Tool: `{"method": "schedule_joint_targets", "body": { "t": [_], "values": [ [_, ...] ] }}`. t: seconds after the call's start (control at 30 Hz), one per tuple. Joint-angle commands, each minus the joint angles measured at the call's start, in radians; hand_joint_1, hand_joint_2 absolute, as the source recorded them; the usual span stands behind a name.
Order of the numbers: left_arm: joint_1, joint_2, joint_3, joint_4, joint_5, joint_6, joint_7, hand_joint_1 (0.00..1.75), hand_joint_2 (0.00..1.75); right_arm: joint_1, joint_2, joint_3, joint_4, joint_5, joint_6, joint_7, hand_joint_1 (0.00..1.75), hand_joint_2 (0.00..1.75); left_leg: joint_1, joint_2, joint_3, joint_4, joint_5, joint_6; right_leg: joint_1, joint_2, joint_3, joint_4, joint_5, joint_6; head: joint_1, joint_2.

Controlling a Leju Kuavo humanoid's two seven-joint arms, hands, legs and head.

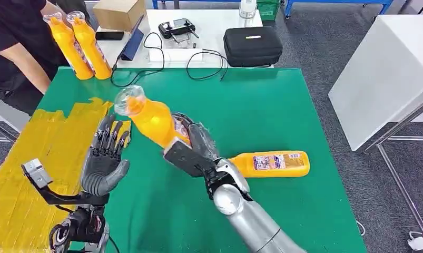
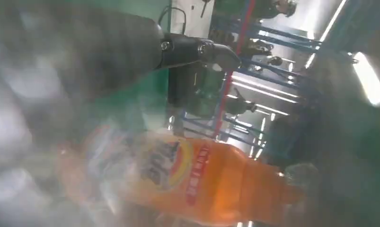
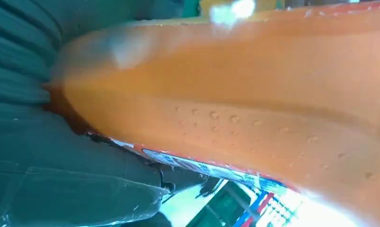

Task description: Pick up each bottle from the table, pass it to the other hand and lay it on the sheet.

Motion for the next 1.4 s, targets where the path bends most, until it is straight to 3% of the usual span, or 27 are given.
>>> {"method": "schedule_joint_targets", "body": {
  "t": [0.03,0.5,0.77,0.97,1.4],
  "values": [
    [-0.073,0.013,0.023,0.101,-0.001,0.030,-0.001,0.00,1.75,-0.086,0.047,0.213,0.128,0.072,0.048,0.057,1.75,1.75,0.000,0.002,0.004,-0.001,-0.001,0.000,0.000,0.001,0.003,0.000,-0.001,0.000,0.000,0.000],
    [-0.071,0.014,0.042,0.106,-0.004,0.029,-0.003,0.00,1.75,-0.089,0.050,0.280,0.099,0.070,0.090,0.088,1.75,1.75,0.000,0.000,0.002,0.000,-0.001,0.000,0.000,-0.001,0.002,0.000,-0.001,0.000,0.000,0.000],
    [-0.060,0.025,0.012,0.077,0.005,0.002,0.011,0.00,1.75,-0.134,0.080,0.307,0.226,0.036,0.131,0.121,1.75,1.75,0.000,0.001,0.004,0.000,-0.001,0.000,0.000,0.000,0.004,0.000,-0.001,0.000,0.000,0.000],
    [-0.020,0.057,-0.070,0.065,0.080,-0.101,0.075,0.00,1.75,-0.178,0.098,0.302,0.324,0.035,0.155,0.121,1.75,1.75,0.000,0.000,0.003,-0.001,-0.001,0.000,0.000,-0.001,0.003,-0.001,-0.001,0.000,0.000,0.000],
    [-0.020,0.057,-0.071,0.064,0.081,-0.101,0.075,0.00,1.75,-0.179,0.100,0.302,0.324,0.035,0.155,0.121,1.75,1.75,0.000,-0.001,0.002,0.000,0.000,0.000,0.000,-0.002,0.003,0.000,-0.001,0.000,0.000,0.000]
  ]
}}
